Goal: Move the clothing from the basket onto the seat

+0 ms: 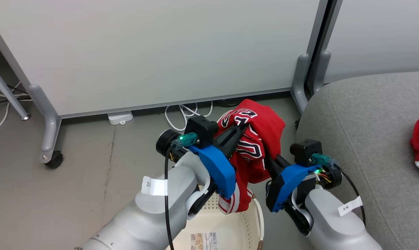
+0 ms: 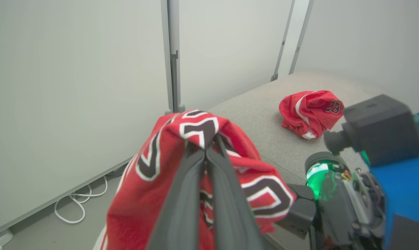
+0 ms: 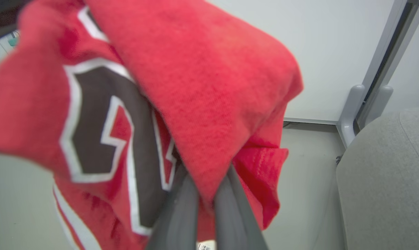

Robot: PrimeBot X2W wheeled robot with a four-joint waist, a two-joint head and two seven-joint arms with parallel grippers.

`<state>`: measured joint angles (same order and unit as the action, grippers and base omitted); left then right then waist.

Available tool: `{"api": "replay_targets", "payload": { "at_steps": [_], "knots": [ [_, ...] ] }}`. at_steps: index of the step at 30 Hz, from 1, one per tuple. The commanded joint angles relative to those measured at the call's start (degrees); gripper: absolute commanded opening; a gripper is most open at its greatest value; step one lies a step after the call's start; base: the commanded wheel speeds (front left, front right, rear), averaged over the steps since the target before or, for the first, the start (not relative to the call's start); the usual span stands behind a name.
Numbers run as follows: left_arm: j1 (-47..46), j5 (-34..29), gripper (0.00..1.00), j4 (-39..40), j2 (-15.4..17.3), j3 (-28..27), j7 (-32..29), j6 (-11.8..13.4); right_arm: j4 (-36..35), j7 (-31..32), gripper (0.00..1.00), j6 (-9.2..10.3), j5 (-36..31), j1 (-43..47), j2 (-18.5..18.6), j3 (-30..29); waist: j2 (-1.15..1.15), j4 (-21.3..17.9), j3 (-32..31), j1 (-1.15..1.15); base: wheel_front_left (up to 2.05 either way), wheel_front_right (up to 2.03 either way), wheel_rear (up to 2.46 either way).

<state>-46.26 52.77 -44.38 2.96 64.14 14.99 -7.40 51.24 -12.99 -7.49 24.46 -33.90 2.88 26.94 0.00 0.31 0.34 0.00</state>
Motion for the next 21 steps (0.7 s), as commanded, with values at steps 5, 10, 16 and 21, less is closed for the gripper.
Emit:
{"api": "replay_targets", "payload": {
  "at_steps": [5,10,16,21],
  "knots": [
    [0.01,-0.94,0.38,-0.15,0.03,-0.93,0.29,-0.12,0.98,-0.71,0.00,-0.01,1.08,-1.21,0.01,0.59,0.00,-0.07,-0.05,0.00,0.00,0.00,0.00],
    [0.63,-2.30,1.00,-0.40,0.03,-1.99,0.28,-0.12,1.54,-1.26,0.00,-0.01,1.39,-1.46,0.01,1.04,0.00,-0.21,-0.08,0.00,0.00,0.00,0.00],
    [1.33,-3.03,1.00,-0.50,0.01,-3.20,0.29,-0.12,2.07,-1.68,0.00,-0.01,1.83,-2.02,0.01,1.27,0.00,-0.31,-0.13,0.00,0.00,0.00,0.00],
    [3.35,-4.23,1.00,0.64,0.45,-6.68,0.29,0.54,2.58,-1.98,0.00,-0.01,2.09,-2.14,0.01,1.46,0.00,-0.32,-0.05,0.00,0.00,0.00,0.00]
  ]
}}
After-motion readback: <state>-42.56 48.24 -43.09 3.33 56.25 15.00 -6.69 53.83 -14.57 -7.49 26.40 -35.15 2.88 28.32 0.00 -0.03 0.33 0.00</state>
